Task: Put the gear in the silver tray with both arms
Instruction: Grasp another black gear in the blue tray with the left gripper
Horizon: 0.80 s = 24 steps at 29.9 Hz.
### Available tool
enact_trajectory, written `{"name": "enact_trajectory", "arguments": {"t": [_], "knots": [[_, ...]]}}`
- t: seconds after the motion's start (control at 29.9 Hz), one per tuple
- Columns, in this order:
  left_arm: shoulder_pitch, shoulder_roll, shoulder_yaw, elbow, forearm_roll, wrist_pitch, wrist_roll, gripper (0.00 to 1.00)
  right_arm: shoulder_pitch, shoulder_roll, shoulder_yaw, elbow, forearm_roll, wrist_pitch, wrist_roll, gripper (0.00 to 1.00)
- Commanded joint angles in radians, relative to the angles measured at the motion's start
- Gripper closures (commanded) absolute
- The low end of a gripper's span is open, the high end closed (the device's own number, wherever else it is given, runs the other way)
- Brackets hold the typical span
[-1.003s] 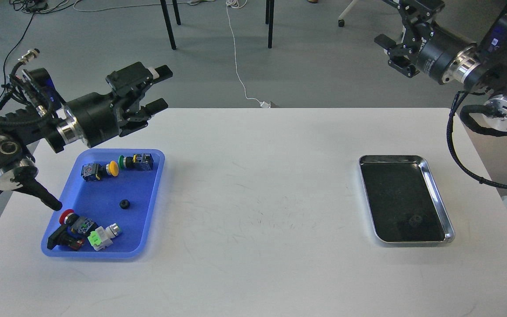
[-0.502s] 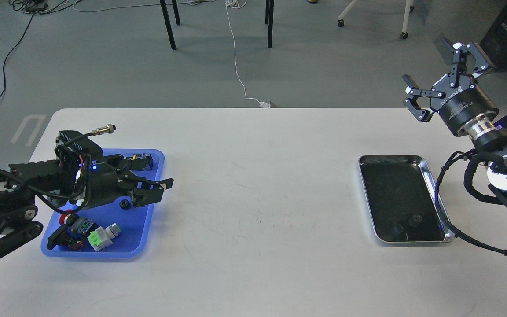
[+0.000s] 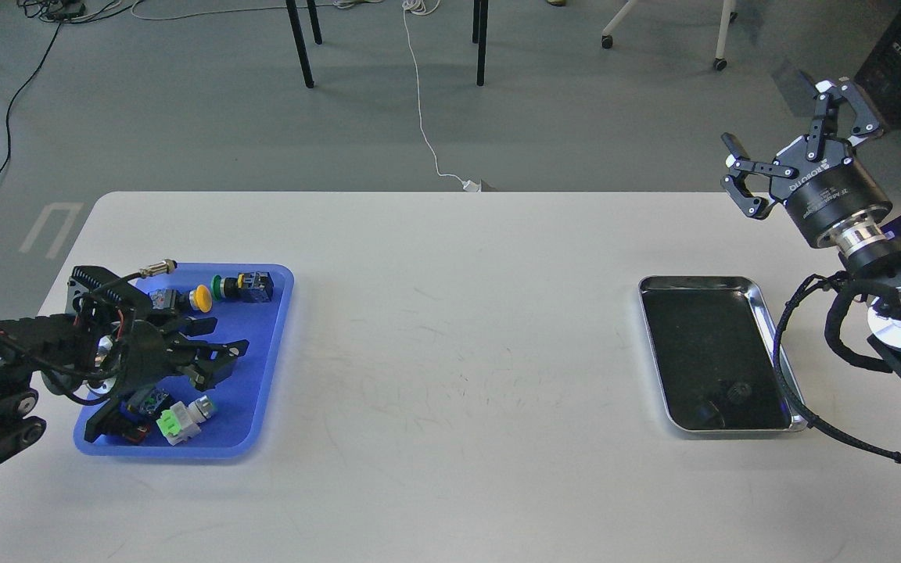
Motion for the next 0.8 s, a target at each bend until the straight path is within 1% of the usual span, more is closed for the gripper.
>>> {"name": "enact_trajectory", "arguments": {"t": [0.0, 0.33, 0.5, 0.64, 0.77], "knots": [[0.021, -0.014, 0.000, 0.013, 0.001, 0.000, 0.000, 0.45, 0.003, 0.014, 0.025, 0.002, 0.000, -0.001, -0.001, 0.03], [0.033, -0.017, 0.000, 0.020, -0.004, 0.000, 0.001, 0.45, 0.000, 0.017, 0.023, 0.002, 0.000, 0.000, 0.000, 0.04], [0.038, -0.051, -0.001, 0.072, -0.004, 0.001, 0.001, 0.47, 0.000, 0.017, 0.023, 0.002, -0.002, 0.000, 0.000, 0.04], [0.039, -0.054, -0.001, 0.073, -0.002, -0.002, 0.000, 0.54, 0.001, 0.017, 0.027, 0.002, -0.002, -0.001, 0.000, 0.03], [0.041, -0.049, 0.000, 0.074, -0.001, -0.003, -0.002, 0.71, 0.000, 0.017, 0.027, 0.000, -0.002, -0.005, 0.000, 0.03]]}}
